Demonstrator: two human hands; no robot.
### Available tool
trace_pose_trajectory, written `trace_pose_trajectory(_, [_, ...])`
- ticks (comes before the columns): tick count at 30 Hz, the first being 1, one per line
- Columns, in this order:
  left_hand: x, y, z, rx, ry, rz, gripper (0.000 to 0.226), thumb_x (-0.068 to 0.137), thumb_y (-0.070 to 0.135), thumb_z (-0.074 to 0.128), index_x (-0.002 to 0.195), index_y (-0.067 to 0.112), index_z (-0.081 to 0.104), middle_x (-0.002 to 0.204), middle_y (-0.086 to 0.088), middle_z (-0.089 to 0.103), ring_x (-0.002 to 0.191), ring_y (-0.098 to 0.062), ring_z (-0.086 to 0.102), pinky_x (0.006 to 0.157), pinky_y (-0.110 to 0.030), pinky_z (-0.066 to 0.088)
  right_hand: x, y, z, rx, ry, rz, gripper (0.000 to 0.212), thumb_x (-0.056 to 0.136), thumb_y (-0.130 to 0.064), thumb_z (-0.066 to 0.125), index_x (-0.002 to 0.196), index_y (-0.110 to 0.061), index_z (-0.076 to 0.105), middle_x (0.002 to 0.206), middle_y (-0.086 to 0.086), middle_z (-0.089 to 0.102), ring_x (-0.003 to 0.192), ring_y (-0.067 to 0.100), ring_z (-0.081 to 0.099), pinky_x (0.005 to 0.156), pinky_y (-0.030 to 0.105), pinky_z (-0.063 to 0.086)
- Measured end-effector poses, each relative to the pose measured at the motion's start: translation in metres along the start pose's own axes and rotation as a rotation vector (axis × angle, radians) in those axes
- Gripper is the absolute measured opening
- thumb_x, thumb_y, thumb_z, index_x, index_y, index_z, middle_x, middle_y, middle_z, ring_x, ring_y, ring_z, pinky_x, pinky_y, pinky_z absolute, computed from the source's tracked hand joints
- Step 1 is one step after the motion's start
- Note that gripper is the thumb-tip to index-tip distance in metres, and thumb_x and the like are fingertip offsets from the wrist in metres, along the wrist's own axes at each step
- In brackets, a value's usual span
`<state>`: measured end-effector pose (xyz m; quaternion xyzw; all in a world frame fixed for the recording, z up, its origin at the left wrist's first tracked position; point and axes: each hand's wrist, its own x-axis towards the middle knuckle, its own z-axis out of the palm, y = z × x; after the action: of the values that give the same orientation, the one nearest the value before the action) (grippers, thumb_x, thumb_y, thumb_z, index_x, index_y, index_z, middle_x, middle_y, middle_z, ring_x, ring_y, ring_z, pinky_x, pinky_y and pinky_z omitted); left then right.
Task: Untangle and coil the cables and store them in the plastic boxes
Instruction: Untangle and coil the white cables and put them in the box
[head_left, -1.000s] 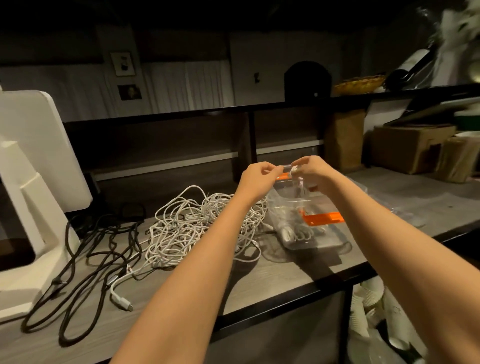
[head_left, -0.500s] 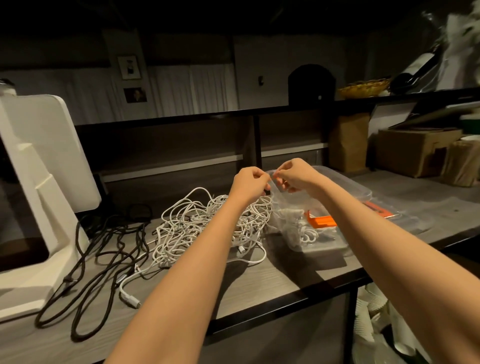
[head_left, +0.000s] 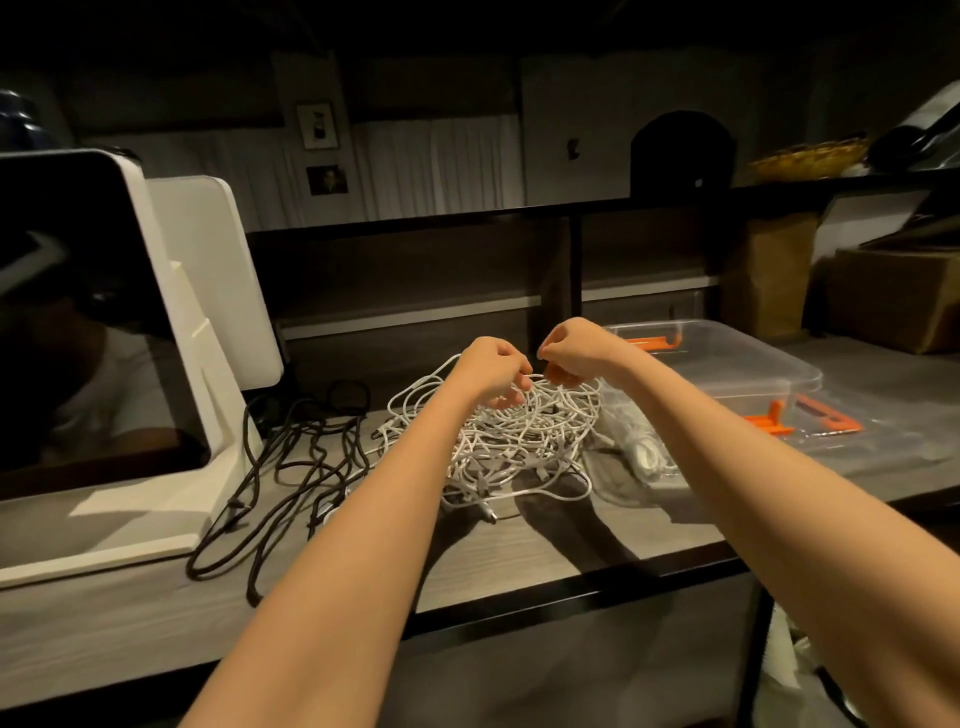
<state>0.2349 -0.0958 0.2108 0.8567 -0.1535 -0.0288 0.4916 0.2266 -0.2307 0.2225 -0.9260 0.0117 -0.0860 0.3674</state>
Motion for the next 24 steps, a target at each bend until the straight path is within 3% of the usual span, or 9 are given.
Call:
trace_pose_trajectory(3, [0.002, -0.010, 0.001, -0.040, -0.091, -0.065, 0.012, 0.101, 0.009, 0.045, 0.102, 0.005, 0.056, 0.079, -0.009, 0.060, 0.057, -0.018, 0.062, 0.049, -0.023, 0.053, 0.003, 0.002, 0.010, -0.145, -0.057, 0.032, 0.022, 0.093, -0.003, 0.041, 0.083, 0.002, 0.060, 0.073, 0.013, 0.054, 0.063, 0.022, 0.050, 0.051, 0.025, 0.038])
trace_pose_trajectory(5, [0.006, -0.017, 0.005, -0.050, -0.148, -0.085, 0.011, 0.102, 0.011, 0.044, 0.107, 0.005, 0.053, 0.083, -0.010, 0.060, 0.060, -0.019, 0.064, 0.053, -0.027, 0.055, 0.005, 0.005, 0.014, -0.227, -0.067, 0.054, 0.020, 0.094, -0.002, 0.041, 0.080, 0.001, 0.055, 0.073, 0.012, 0.049, 0.065, 0.021, 0.046, 0.049, 0.023, 0.031])
trace_pose_trajectory(10, [0.016, -0.030, 0.024, -0.027, -0.220, -0.085, 0.012, 0.104, 0.015, 0.043, 0.110, 0.008, 0.050, 0.083, -0.007, 0.059, 0.063, -0.016, 0.060, 0.057, -0.026, 0.053, 0.016, 0.023, 0.023, -0.328, -0.061, 0.120, 0.033, 0.095, 0.002, 0.039, 0.063, -0.006, 0.041, 0.065, 0.006, 0.043, 0.059, 0.016, 0.043, 0.048, 0.021, 0.030])
trace_pose_trajectory(12, [0.021, -0.036, 0.030, -0.032, -0.233, -0.080, 0.013, 0.104, 0.015, 0.043, 0.111, 0.008, 0.050, 0.081, -0.006, 0.057, 0.063, -0.015, 0.057, 0.059, -0.026, 0.052, 0.018, 0.026, 0.029, -0.361, -0.032, 0.129, 0.024, 0.095, 0.002, 0.038, 0.078, 0.001, 0.054, 0.081, 0.012, 0.057, 0.082, 0.026, 0.058, 0.061, 0.025, 0.043])
trace_pose_trajectory(13, [0.024, -0.038, 0.032, -0.020, -0.245, -0.080, 0.013, 0.103, 0.015, 0.043, 0.111, 0.008, 0.051, 0.080, -0.005, 0.057, 0.064, -0.015, 0.057, 0.058, -0.026, 0.051, 0.019, 0.028, 0.031, -0.379, -0.005, 0.128, 0.021, 0.096, 0.001, 0.038, 0.096, 0.006, 0.059, 0.100, 0.018, 0.061, 0.101, 0.031, 0.059, 0.076, 0.029, 0.047])
trace_pose_trajectory(15, [0.027, -0.043, 0.034, 0.028, -0.270, -0.083, 0.013, 0.103, 0.017, 0.044, 0.109, 0.009, 0.052, 0.082, -0.004, 0.058, 0.066, -0.013, 0.056, 0.057, -0.025, 0.049, 0.021, 0.031, 0.033, -0.405, 0.047, 0.149, 0.029, 0.096, -0.002, 0.039, 0.119, 0.009, 0.054, 0.123, 0.022, 0.056, 0.119, 0.034, 0.052, 0.093, 0.034, 0.043])
trace_pose_trajectory(17, [0.030, -0.049, 0.035, 0.031, -0.273, -0.102, 0.012, 0.103, 0.016, 0.045, 0.108, 0.009, 0.053, 0.081, -0.004, 0.059, 0.065, -0.011, 0.056, 0.057, -0.024, 0.046, 0.024, 0.038, 0.034, -0.411, 0.071, 0.161, 0.020, 0.094, 0.000, 0.043, 0.105, 0.003, 0.060, 0.100, 0.016, 0.062, 0.105, 0.031, 0.056, 0.083, 0.033, 0.043])
trace_pose_trajectory(19, [0.033, -0.055, 0.034, 0.001, -0.251, -0.112, 0.011, 0.102, 0.014, 0.047, 0.106, 0.008, 0.055, 0.080, -0.005, 0.060, 0.065, -0.012, 0.056, 0.057, -0.023, 0.045, 0.028, 0.045, 0.036, -0.325, 0.122, 0.166, 0.017, 0.090, 0.004, 0.048, 0.075, -0.002, 0.053, 0.069, 0.008, 0.050, 0.084, 0.026, 0.053, 0.069, 0.030, 0.040])
trace_pose_trajectory(24, [0.040, -0.073, 0.028, 0.055, -0.144, -0.064, 0.013, 0.101, 0.016, 0.048, 0.102, 0.011, 0.060, 0.078, -0.001, 0.061, 0.062, -0.006, 0.054, 0.055, -0.017, 0.041, 0.033, 0.044, 0.047, 0.191, 0.024, 0.079, 0.019, 0.080, 0.009, 0.064, 0.069, -0.006, 0.059, 0.060, 0.007, 0.052, 0.053, 0.015, 0.049, 0.049, 0.022, 0.040])
